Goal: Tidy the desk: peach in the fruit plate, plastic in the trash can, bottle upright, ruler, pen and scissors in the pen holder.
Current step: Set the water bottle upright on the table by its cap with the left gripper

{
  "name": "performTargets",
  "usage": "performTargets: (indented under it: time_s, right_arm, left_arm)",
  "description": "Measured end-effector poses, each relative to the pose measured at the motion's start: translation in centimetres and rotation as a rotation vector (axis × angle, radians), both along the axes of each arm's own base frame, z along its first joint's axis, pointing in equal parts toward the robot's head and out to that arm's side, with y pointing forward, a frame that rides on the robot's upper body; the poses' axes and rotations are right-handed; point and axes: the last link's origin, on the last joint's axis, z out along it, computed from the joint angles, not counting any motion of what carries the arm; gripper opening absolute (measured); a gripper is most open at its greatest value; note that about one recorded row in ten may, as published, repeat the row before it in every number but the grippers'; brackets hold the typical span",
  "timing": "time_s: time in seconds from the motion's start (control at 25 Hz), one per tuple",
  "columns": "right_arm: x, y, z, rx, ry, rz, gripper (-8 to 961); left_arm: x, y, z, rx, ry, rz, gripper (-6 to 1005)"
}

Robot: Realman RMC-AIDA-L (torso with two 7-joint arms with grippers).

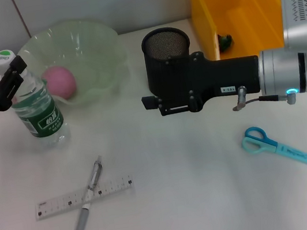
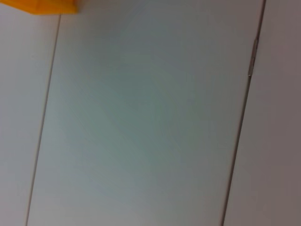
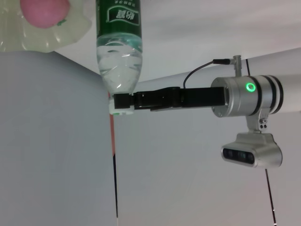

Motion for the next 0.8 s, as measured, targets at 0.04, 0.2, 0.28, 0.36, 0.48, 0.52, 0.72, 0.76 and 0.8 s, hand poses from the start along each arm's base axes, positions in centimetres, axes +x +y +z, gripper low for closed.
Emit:
performTargets:
  time_s: [0.04, 0.2, 0.28, 0.36, 0.48, 0.52, 0.72, 0.76, 0.8]
  right_arm:
    - [0.0, 0.0, 0.0, -0.003, -0.002, 0.001, 768]
    - [0.0, -0.1, -0.1, -0.012, -0.003, 0.003, 767]
    - [0.1, -0.2, -0.1, -0.014, -0.005, 0.001, 767]
    - [0.2, -0.3, -0.1, -0.018, -0.009, -0.002, 767]
    - [0.4, -0.3, -0.2, -0.026, -0.019, -0.006, 767]
    - [0.5, -0.4, -0.2, -0.027, -0.023, -0.008, 767]
    - [0.5, -0.4, -0.1, -0.025, -0.023, -0.008, 767]
    - [0.5, -0.4, -0.1, -0.025, -0.023, -0.008, 767]
    - [0.5, -0.4, -0.1, -0.025, -0.023, -0.009, 767]
  left_arm:
    - [0.0, 0.0, 0.0, 0.0, 0.0, 0.0, 445]
    - [-0.3, -0.1, -0.5, 0.021, 0.02, 0.009, 445]
    - [-0.3, -0.2, -0.6, 0.021, 0.021, 0.01, 445]
    - [-0.4, -0.3, -0.8, 0.021, 0.026, 0.009, 445]
    - [-0.4, -0.5, -1.2, 0.027, 0.039, 0.003, 445]
    - [-0.4, -0.6, -1.3, 0.026, 0.041, 0.002, 445]
    - [-0.4, -0.7, -1.4, 0.026, 0.043, 0.001, 445]
    - [-0.4, -0.7, -1.5, 0.026, 0.043, 0.001, 445]
    - [-0.5, -0.6, -1.5, 0.026, 0.046, 0.005, 445]
